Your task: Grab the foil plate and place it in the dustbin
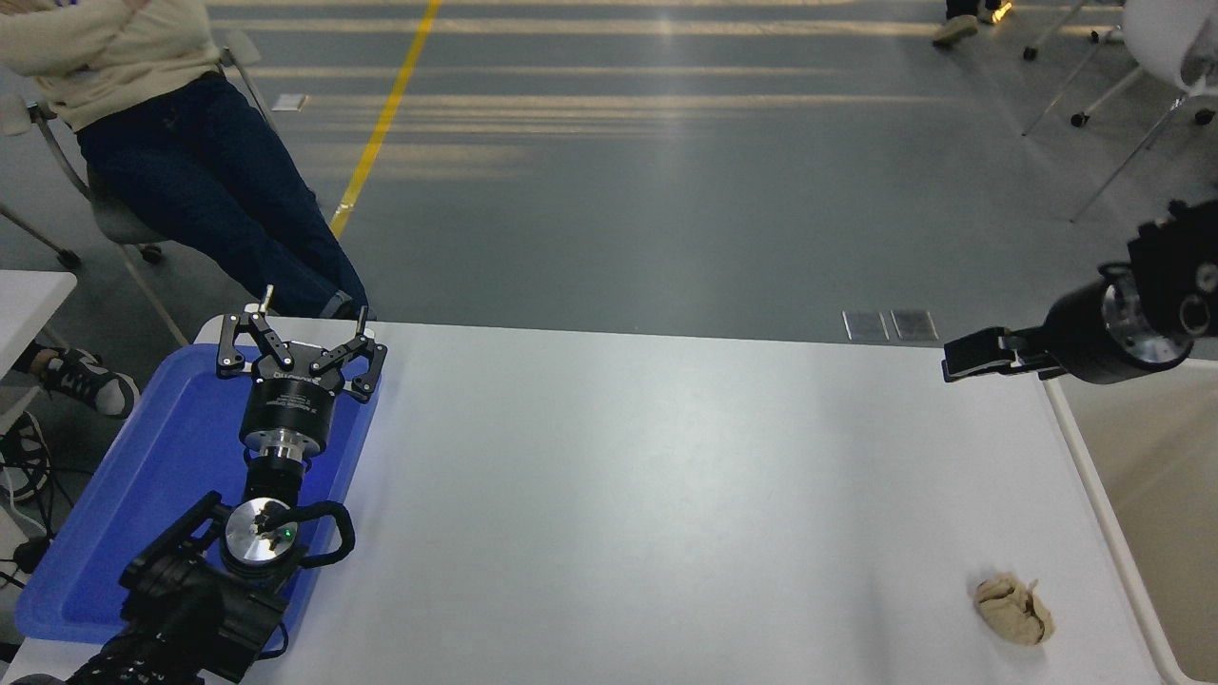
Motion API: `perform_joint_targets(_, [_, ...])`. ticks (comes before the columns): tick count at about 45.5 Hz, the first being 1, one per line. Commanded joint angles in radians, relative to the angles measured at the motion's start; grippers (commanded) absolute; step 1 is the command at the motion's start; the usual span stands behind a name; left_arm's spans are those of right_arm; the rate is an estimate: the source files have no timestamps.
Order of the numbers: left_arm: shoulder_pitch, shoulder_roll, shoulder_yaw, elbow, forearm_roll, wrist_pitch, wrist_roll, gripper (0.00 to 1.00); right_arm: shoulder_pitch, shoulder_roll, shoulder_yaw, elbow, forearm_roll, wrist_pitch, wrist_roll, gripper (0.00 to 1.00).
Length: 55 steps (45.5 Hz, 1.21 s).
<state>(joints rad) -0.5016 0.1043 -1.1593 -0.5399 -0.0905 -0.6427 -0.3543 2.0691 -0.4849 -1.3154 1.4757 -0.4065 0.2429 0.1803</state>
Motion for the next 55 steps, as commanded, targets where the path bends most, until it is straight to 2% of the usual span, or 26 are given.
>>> perform_joint_targets(1, [0.0, 0.0, 0.0, 0.0, 0.0, 0.0, 0.0, 1.0, 0.091, 0.051, 0.019, 0.083, 0.11, 0.068, -0.019, 1.0])
perform_joint_targets(7, [0.0, 0.0, 0.001, 0.0, 0.0, 0.0, -0.002, 1.0, 0.121, 0.066, 0.051, 0.086, 0.182, 0.111, -0.019, 1.0])
perform_joint_targets(19, [0.0, 0.0, 0.0, 0.0, -0.002, 0.0, -0.002, 1.0, 0.144, 0.08, 0.139, 0.141, 0.195, 0.197, -0.015, 1.0])
perform_joint_targets(47, [0.0, 0.0, 0.0, 0.002, -0.002, 0.0, -0.003, 1.0, 0.158, 0.417, 0.058, 0.117, 0.259, 0.191, -0.019, 1.0])
perform_joint_targets(55, [0.0, 0.0, 0.0, 0.002, -0.002, 0.0, -0.003, 1.0, 0.157, 0.485, 0.01, 0.103, 0.359, 0.193, -0.044, 1.0])
